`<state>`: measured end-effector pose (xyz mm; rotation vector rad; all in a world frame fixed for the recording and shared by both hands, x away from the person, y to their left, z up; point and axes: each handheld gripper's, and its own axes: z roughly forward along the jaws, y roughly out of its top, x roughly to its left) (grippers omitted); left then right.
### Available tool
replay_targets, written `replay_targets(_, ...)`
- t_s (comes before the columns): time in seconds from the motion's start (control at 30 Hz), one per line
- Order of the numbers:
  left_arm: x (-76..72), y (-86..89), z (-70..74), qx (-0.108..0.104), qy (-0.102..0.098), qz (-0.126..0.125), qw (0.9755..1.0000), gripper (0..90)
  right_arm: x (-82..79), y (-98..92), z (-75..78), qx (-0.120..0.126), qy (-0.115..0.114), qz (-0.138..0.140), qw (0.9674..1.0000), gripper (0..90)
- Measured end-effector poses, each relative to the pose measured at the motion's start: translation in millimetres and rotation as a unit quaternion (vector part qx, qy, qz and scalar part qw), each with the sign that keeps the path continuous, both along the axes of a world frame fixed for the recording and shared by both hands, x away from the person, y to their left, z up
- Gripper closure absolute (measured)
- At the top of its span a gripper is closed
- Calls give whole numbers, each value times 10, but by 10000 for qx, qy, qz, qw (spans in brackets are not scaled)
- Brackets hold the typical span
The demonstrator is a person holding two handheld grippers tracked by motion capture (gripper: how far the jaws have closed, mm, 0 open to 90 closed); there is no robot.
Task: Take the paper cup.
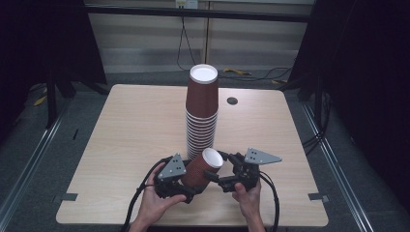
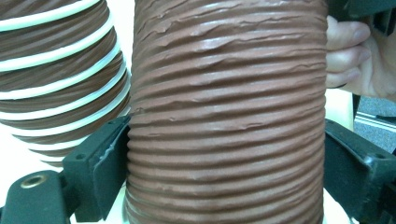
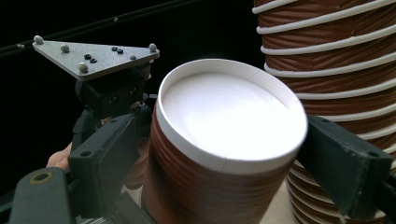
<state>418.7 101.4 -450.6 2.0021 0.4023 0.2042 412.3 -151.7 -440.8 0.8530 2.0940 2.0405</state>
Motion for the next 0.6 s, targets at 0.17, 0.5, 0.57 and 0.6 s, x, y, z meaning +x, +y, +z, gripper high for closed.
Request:
replay_targets(0.17, 17, 45, 18, 51, 53, 12, 10000, 115, -8, -39, 12, -2, 3, 15, 10000, 129)
replay_targets(0.5, 72, 117, 75, 342, 34, -14, 9994, 115, -31, -118, 35, -196, -26, 112, 9997, 128)
replay_targets(0.57, 79, 129, 73, 345, 63, -30, 9994, 115, -29, -129, 34, -242, 4, 109, 9996, 128)
replay_targets(0.6, 80, 136, 73, 375, 62, -32, 9993, 116, -31, -134, 33, -278, 11, 107, 9996, 128)
